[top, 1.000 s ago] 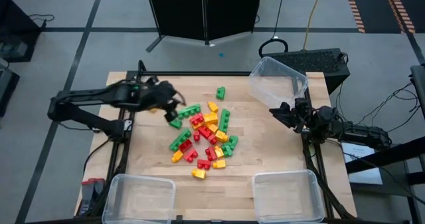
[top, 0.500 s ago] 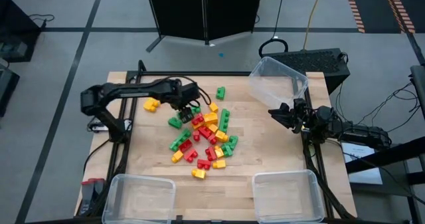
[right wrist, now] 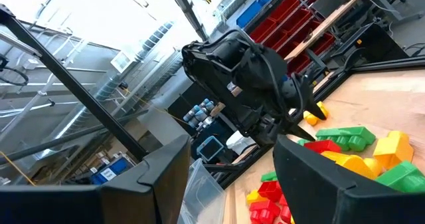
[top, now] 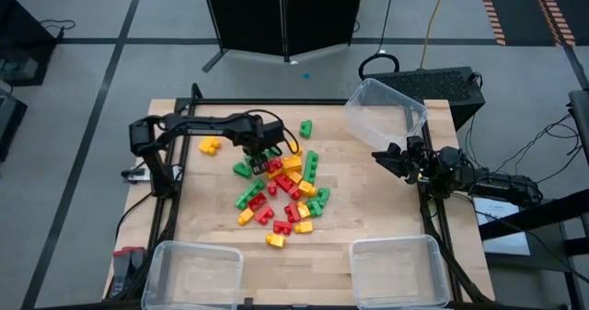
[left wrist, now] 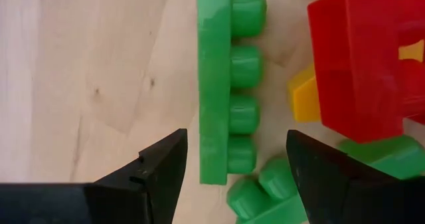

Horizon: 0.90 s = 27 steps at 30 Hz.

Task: Sort blocks
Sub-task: Put the green game piece into the bottom left transparent bin

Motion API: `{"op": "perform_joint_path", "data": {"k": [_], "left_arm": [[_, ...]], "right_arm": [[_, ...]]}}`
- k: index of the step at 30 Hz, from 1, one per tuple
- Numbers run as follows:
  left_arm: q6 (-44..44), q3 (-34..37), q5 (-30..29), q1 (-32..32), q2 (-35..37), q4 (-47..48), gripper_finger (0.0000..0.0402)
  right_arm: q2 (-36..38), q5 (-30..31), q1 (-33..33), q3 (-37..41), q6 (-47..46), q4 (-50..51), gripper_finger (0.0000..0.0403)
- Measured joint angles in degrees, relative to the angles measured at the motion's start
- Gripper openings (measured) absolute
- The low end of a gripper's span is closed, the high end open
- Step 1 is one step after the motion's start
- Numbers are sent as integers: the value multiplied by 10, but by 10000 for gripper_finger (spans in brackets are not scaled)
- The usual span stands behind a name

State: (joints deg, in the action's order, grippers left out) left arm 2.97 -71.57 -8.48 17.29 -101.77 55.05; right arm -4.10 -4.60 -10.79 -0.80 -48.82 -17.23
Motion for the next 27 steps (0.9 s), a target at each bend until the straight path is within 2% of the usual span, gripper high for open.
{"op": "perform_joint_path", "data": {"k": [15, 18, 24, 25, 27], "left_arm": [[-32, -1, 12, 1, -87, -23, 231], [-35, -3, 26, 0, -99, -23, 189], [-20, -2, 12, 0, -91, -25, 30], [-18, -2, 5, 1, -86, -24, 14], [-18, -1, -2, 2, -78, -22, 5]], "right_arm": [[0, 0, 0, 0, 0, 0, 208], [0, 0, 0, 0, -6, 0, 208], [0, 0, 0, 0, -15, 16, 208], [0, 0, 0, 0, -15, 20, 208], [0, 0, 0, 0, -15, 25, 208]]}}
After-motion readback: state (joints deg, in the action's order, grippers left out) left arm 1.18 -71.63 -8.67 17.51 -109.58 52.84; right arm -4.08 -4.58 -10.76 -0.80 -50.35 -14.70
